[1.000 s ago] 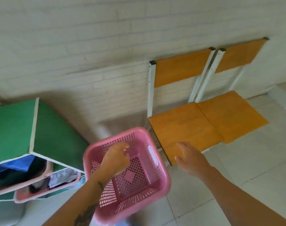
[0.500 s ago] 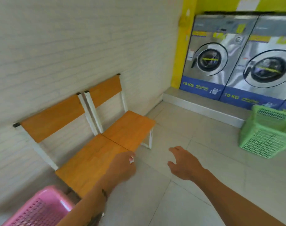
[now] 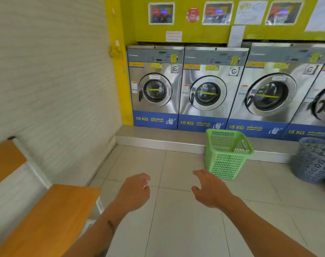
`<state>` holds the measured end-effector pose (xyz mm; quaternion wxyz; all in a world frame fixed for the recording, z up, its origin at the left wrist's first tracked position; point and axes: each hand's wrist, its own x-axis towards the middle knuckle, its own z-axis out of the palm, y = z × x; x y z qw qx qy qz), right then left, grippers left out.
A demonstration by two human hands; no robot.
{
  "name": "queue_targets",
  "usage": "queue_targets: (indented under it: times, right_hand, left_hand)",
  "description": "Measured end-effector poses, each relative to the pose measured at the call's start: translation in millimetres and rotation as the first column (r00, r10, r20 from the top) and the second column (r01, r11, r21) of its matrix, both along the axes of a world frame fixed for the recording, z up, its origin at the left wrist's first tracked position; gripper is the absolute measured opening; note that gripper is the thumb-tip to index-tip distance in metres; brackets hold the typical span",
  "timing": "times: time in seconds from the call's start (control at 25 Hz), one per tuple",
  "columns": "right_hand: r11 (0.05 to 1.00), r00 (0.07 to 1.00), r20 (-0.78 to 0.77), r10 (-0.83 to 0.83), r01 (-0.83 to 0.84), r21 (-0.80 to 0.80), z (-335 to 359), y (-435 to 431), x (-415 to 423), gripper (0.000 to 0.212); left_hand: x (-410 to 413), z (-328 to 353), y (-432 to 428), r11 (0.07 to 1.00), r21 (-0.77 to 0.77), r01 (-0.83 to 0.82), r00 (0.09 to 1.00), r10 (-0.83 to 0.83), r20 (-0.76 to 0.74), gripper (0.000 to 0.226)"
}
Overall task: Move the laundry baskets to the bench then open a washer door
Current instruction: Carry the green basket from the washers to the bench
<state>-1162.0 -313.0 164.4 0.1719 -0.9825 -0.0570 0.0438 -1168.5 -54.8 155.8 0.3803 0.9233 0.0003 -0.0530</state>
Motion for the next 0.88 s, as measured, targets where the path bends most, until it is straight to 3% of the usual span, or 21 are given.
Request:
queue_targets:
  times: [0.24,0.52,0.72,0.88]
  right_hand:
    - [0.965,0.965,0.012,-0.261,0.260,0.019,26,-69,135,0.055]
    - [0.906,0.907,0.011,-0.421,0.420,0.062,14,-200,269,0.055]
    - [0.897,0.900,-0.029,-0.435,0.436,0.075,7,-318,378,0.056]
    - [0.901,0.900,-0.067,-0.430,0.433,0.033,4,-391,466,0.060]
  left_hand:
    - [194,28,-67,0.979,0.057,0.193,0.980,-0.195,0.037,0.038]
    - [373,28,-203,0.942,0.101,0.319,0.937,-0.329,0.114,0.035]
    - [479,9,-311,0.947,0.107,0.303,0.940,-0.316,0.131,0.036]
    - [552,-8,-373,0.963,0.097,0.251,0.951,-0.264,0.163,0.055]
